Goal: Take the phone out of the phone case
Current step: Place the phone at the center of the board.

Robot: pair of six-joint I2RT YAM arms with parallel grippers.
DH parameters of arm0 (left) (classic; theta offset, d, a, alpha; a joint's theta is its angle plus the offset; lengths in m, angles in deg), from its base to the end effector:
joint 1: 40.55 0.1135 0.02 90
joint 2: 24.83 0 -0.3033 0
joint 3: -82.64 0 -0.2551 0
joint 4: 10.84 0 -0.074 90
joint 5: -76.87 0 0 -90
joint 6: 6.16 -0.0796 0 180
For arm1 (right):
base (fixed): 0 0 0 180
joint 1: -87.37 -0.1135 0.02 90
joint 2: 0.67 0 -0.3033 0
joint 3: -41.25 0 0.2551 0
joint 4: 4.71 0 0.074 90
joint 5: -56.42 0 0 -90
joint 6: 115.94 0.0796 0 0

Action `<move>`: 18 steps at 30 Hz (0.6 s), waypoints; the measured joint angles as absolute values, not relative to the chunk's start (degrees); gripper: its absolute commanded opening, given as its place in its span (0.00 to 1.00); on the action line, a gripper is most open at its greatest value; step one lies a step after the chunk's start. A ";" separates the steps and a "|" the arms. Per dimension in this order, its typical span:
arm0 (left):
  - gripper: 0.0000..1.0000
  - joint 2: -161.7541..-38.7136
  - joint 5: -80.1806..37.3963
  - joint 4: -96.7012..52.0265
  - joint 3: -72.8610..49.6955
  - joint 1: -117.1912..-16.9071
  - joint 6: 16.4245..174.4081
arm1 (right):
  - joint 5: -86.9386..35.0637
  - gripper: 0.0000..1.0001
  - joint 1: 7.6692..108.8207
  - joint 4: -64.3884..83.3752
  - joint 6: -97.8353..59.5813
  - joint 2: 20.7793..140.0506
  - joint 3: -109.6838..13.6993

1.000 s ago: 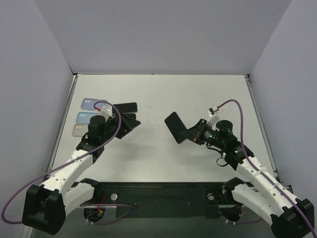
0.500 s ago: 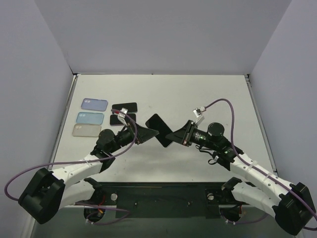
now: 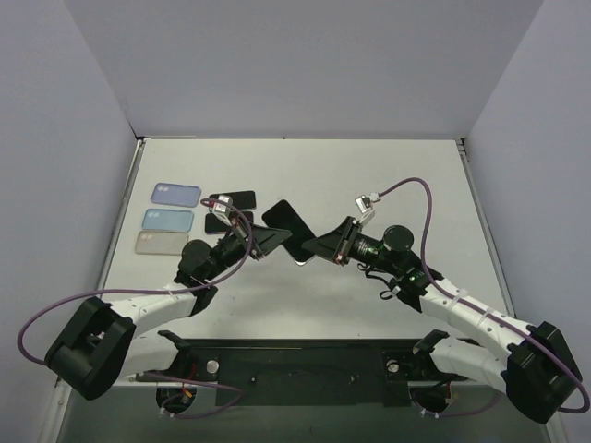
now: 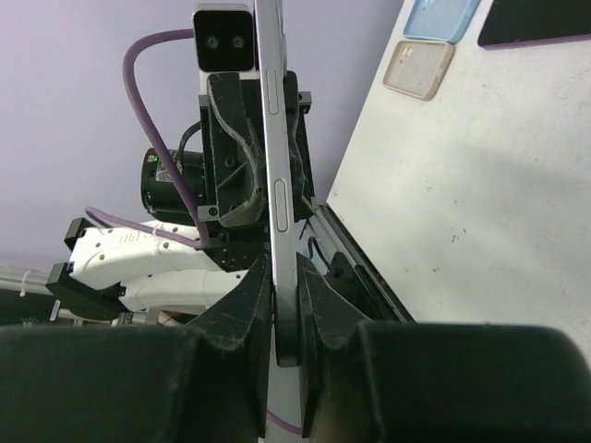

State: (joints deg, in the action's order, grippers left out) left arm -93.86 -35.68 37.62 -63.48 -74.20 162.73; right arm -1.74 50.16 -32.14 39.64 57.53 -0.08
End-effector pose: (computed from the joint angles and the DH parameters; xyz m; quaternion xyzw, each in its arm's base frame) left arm 0.2025 -0.1715 0.2838 -0.0925 0.6206 -0.7070 0.3262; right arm 0.1686 0.1807 0.3232 -0.0540 0.6475 0.6874 0.3245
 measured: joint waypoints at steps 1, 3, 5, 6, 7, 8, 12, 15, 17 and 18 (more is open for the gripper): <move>0.10 -93.93 -35.48 38.61 -63.48 -73.91 164.19 | -1.66 0.14 50.20 -33.27 40.08 58.03 -0.08; 0.04 -93.82 -35.28 40.05 -63.61 -73.59 166.12 | -1.72 0.33 50.20 -34.39 40.32 58.14 -0.11; 0.02 -92.97 -34.28 39.17 -63.89 -73.37 165.85 | -2.66 0.54 50.23 -32.36 39.66 57.59 -0.15; 0.02 -91.83 -32.88 37.27 -64.51 -72.62 165.59 | -3.43 0.59 50.31 -29.91 38.68 56.92 -0.30; 0.00 -90.58 -31.63 35.46 -65.10 -71.86 165.20 | -4.65 0.69 50.58 -26.70 37.41 56.00 -0.54; 0.00 -88.68 -29.51 31.94 -65.73 -70.96 164.65 | -6.18 0.71 51.03 -23.13 35.99 54.82 -0.87; 0.00 -76.42 -16.49 9.16 -66.80 -67.82 163.54 | -11.89 0.76 55.76 -10.65 31.51 49.09 -1.53; 0.00 -69.38 -8.11 -2.51 -67.74 -64.38 163.82 | -14.33 0.76 62.29 -5.01 30.42 45.57 -1.26; 0.00 -68.33 -4.03 -8.52 -68.05 -61.08 164.96 | -15.05 0.75 65.00 -2.74 29.85 44.26 -0.87; 0.00 -68.73 -2.15 -10.55 -68.22 -59.79 165.75 | -15.12 0.75 65.42 -1.89 29.63 43.91 -0.72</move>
